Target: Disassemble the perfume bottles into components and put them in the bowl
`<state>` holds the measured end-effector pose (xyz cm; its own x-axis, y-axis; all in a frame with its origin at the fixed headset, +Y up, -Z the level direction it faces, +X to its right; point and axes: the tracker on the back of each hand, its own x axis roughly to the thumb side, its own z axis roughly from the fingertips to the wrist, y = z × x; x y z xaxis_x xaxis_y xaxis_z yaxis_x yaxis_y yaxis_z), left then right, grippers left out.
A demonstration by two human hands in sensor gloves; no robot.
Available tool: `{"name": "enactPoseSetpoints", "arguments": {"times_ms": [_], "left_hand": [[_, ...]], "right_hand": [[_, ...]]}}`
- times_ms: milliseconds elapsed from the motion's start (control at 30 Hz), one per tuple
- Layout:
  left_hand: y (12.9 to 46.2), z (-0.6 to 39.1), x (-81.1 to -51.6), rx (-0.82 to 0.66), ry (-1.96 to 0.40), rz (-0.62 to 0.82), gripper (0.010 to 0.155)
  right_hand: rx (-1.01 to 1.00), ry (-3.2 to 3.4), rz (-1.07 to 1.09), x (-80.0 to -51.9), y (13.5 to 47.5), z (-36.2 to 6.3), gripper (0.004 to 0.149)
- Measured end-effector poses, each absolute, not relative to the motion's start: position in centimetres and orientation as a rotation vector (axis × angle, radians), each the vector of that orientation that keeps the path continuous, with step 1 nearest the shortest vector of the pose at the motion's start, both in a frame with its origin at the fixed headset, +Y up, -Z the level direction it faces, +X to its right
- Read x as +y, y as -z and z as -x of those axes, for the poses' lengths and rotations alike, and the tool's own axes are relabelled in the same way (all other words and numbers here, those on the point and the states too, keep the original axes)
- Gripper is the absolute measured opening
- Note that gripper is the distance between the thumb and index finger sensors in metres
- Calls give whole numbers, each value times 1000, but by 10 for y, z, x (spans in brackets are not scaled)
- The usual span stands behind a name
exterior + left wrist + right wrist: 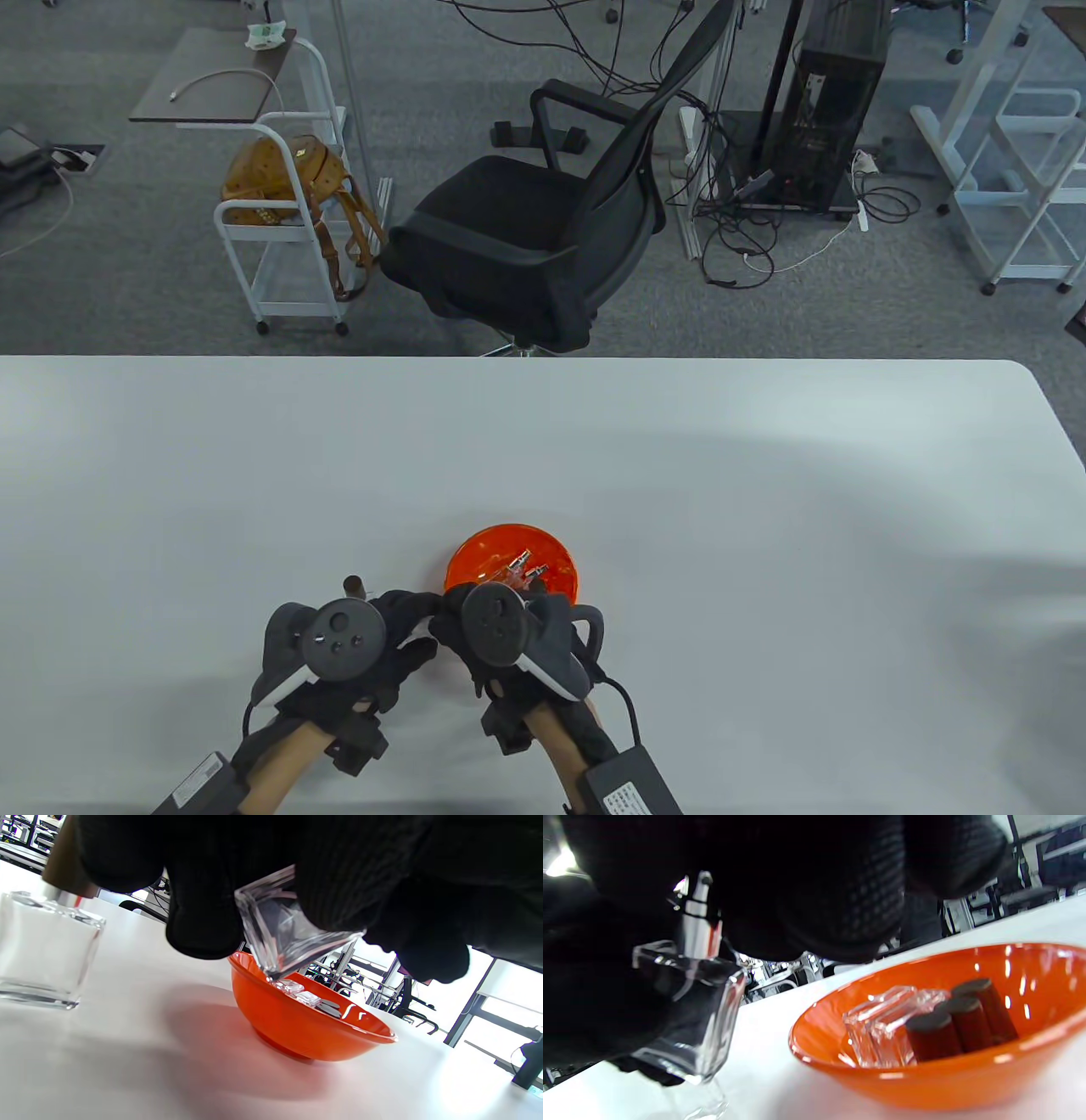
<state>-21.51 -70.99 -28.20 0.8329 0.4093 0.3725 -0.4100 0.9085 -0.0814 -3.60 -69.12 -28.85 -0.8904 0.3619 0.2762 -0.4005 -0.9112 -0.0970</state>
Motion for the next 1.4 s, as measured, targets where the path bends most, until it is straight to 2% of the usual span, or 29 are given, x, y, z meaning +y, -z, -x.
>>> {"name": "enactPoseSetpoints", "arguments": {"times_ms": [67, 167, 300, 367, 467, 633, 767, 933, 1067, 1200, 1400], "left_hand": [[281, 214, -710, -399, -431, -9, 54], [282, 216, -709, -390, -448, -22, 54], [282, 219, -707, -392, -466, -25, 54], [281, 218, -707, -399, -462, -24, 53], [282, 219, -707, -395, -458, -44, 54], [281, 220, -707, -403, -467, -36, 54], [282, 221, -706, -387, -465, -44, 53], [281, 223, -707, -392, -469, -26, 53], [282, 222, -706, -383, -464, -44, 54], [282, 224, -707, -389, -470, -30, 54], [282, 224, -707, -383, -472, -39, 54]], "right_hand": [[-165, -2694, -406, -691, 287, 37, 42], [-110, -2673, -428, -692, 287, 38, 48], [-228, -2701, -405, -690, 285, 39, 43], [-222, -2719, -423, -690, 285, 40, 42], [-152, -2697, -448, -691, 284, 40, 49], [-203, -2705, -423, -691, 284, 40, 42], [-171, -2721, -470, -692, 283, 42, 49], [-215, -2722, -442, -693, 283, 41, 42], [-178, -2707, -461, -694, 283, 41, 49], [-241, -2711, -441, -693, 284, 41, 42], [-204, -2720, -472, -694, 283, 41, 47]]}}
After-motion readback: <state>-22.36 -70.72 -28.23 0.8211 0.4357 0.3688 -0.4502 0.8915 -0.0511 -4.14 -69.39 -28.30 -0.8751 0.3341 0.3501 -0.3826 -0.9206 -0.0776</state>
